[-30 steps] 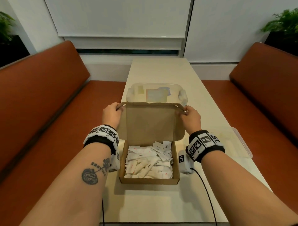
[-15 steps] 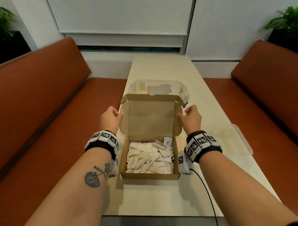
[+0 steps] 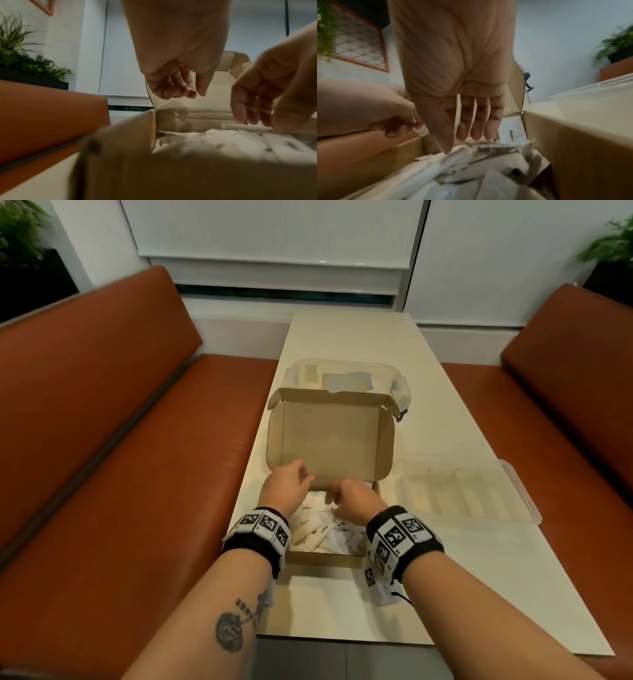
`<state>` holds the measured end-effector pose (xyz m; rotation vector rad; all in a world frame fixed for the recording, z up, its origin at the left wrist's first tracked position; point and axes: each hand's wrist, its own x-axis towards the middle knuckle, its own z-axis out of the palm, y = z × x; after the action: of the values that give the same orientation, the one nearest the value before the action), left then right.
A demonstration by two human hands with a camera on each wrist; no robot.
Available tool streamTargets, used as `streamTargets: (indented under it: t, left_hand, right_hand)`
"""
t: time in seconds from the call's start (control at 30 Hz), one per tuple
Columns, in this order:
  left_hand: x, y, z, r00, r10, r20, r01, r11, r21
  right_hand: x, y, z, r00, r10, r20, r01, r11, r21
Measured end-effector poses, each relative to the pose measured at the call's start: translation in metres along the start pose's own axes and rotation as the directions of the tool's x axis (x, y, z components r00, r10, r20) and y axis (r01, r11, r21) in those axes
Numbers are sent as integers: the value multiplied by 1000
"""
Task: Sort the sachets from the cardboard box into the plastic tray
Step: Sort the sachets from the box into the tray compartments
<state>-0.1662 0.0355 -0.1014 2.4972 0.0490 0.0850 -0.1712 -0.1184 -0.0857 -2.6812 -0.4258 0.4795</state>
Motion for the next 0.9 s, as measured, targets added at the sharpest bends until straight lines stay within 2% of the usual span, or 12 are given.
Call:
streamTargets:
  t: [0.1, 0.17, 0.27, 0.43, 0.57, 0.73, 0.9]
  left_hand:
    - [-8, -3, 7, 999, -19, 26, 19, 1000, -6]
    - [-11, -4, 9, 999, -27, 40, 27, 1000, 4]
    - [-15, -6, 10, 998, -47, 45, 46, 999, 8]
    - [-19, -8, 9, 998, -60, 14, 60, 998, -23]
    - [-20, -8, 8, 998, -61, -8, 61, 998, -32]
    - [-18, -6, 5, 995, -88, -46, 83, 990, -113]
    - [-17, 5, -3, 983, -140, -116, 127, 986, -110]
  right_hand:
    - [0, -4, 10, 990, -52, 133, 69, 989, -129]
    - [1, -6, 14, 982, -77, 170, 118, 962, -246]
    - [1, -9, 20, 977, -122, 172, 183, 900, -396]
    - [-1, -12, 33, 970, -231, 72, 238, 853, -464]
    - [-4, -14, 39, 965, -254, 63, 253, 846, -469]
    - [-5, -10, 38, 982, -189, 23, 183, 909, -375]
    - [-1, -1, 15, 983, -132, -127, 96, 962, -258]
